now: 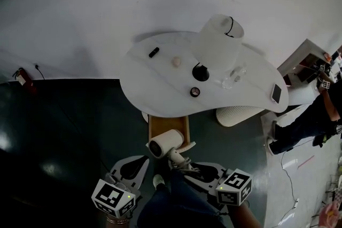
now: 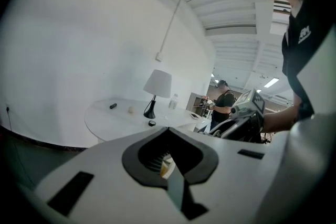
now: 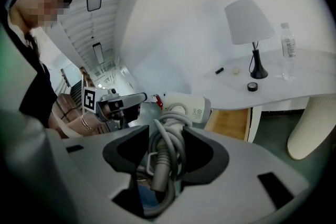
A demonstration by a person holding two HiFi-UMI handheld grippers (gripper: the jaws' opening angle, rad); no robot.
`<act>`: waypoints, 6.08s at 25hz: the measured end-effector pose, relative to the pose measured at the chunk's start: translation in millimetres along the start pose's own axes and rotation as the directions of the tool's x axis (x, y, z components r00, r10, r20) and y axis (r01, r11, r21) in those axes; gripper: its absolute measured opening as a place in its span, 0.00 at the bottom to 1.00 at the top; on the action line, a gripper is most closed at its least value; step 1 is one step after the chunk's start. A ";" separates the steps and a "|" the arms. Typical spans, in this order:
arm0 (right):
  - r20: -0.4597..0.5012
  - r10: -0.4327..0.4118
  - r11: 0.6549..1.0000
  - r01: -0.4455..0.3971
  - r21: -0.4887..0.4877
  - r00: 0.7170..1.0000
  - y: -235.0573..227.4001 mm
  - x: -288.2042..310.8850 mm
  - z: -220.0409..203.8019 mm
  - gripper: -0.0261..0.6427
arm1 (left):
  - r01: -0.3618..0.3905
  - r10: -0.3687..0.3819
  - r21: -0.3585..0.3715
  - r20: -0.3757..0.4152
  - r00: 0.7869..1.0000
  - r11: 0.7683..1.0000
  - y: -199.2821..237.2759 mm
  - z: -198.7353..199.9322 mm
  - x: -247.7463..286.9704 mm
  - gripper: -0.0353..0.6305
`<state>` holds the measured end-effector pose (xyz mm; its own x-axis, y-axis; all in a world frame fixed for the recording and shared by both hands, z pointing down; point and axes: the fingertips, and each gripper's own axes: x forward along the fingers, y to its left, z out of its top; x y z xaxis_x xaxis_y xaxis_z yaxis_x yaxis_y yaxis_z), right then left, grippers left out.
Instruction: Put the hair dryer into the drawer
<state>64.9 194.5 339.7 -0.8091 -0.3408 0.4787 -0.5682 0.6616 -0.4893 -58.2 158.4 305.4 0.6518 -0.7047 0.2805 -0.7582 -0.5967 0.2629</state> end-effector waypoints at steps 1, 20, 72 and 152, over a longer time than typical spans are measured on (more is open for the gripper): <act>-0.016 0.000 1.000 0.000 -0.004 1.000 -4.3 1.9 -3.8 0.36 | -0.005 0.005 0.000 -0.007 1.000 1.000 1.2 -3.0 2.1 0.08; -0.280 0.093 0.995 -0.095 0.007 0.955 -68.4 34.8 -11.9 0.36 | -0.081 0.071 -0.101 -0.106 0.992 0.992 12.9 -19.1 67.0 0.08; -0.480 -0.043 0.990 0.100 0.095 0.876 -162.1 76.9 -2.3 0.36 | -0.042 -0.003 -0.138 -0.309 0.951 0.990 67.1 -38.2 149.5 0.08; -0.550 -0.306 0.885 0.445 0.135 0.777 -235.3 208.5 -22.2 0.36 | 0.210 -0.276 -0.184 -0.520 0.809 0.960 187.8 -114.6 190.6 0.08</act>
<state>33.2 -17.5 570.8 -0.3723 -0.0998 0.9228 -0.8832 0.3437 -0.3191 -74.2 -43.9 514.0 0.7456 -0.2055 0.6339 -0.5882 -0.6501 0.4811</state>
